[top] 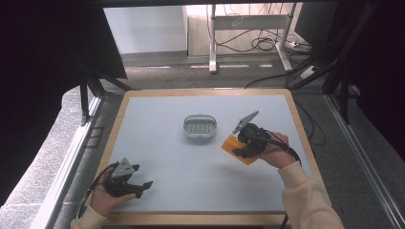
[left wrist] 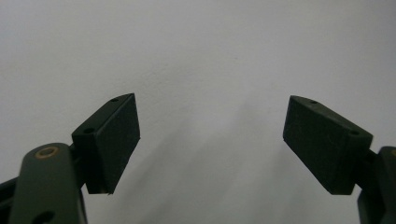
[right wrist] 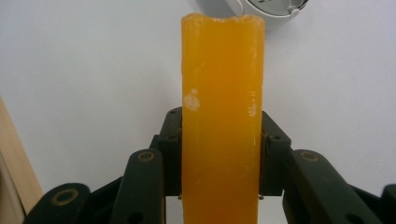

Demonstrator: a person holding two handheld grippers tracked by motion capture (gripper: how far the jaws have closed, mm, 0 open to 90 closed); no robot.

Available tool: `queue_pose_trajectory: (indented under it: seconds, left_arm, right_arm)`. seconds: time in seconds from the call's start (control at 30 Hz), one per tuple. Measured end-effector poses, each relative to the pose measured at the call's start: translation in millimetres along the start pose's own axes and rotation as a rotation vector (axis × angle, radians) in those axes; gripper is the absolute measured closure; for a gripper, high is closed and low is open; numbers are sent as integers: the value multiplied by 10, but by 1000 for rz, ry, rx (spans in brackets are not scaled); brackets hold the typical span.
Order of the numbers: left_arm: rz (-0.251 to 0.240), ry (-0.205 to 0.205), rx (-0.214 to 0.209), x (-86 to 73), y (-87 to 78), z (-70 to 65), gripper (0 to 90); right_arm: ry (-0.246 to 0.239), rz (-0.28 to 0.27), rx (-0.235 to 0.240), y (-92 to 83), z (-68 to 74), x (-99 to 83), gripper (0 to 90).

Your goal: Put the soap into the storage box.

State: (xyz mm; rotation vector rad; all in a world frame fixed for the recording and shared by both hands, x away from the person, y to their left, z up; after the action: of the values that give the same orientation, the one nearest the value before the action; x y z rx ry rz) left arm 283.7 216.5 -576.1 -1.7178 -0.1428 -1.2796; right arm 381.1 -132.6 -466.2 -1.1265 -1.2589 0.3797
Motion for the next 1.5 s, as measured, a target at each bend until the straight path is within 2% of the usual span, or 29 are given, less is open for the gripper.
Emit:
queue_pose_trajectory:
  seconds: [0.13, 0.3, 0.6, 0.73, 0.93, 1.1, 1.23, 1.5]
  left_arm:
    - [2, -1, 0, -2, 4, -4, 188]
    - [12, 2, -1, -17, 21, -16, 188]
    - [1, -13, 5, -9, 20, -10, 188]
    - [4, -12, 4, -13, 26, -14, 188]
    - [1, -13, 3, -12, 17, -9, 188]
    - [1, -12, 4, -12, 15, -6, 188]
    - [0, -12, 5, -12, 12, -1, 188]
    - [-7, -12, 4, 0, 7, -4, 189]
  right_arm:
    - [-1, -3, 1, 4, -29, 26, 614]
    - [-12, -32, 31, 6, -96, 103, 614]
    - [-33, -31, 32, 50, -165, 212, 614]
    - [-46, -26, 60, 82, -182, 290, 614]
    - [-64, -21, 61, 111, -209, 414, 614]
    - [-72, -24, 88, 170, -230, 501, 614]
    - [-77, -20, 89, 219, -242, 555, 614]
    - [-121, -23, 105, 306, -253, 697, 615]
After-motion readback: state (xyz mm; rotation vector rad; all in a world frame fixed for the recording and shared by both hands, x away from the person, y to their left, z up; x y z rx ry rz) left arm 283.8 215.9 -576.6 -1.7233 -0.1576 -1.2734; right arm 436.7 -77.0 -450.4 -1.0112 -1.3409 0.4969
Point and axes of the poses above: each handheld gripper's, and its own axes: y roughly forward along the jaws, x roughly out of its top, z roughly to its left, the point moved 7 cm from there along y, roughly forward along the jaws, and after that the axes turned 6 degrees about -z, right-handed, at the moved point
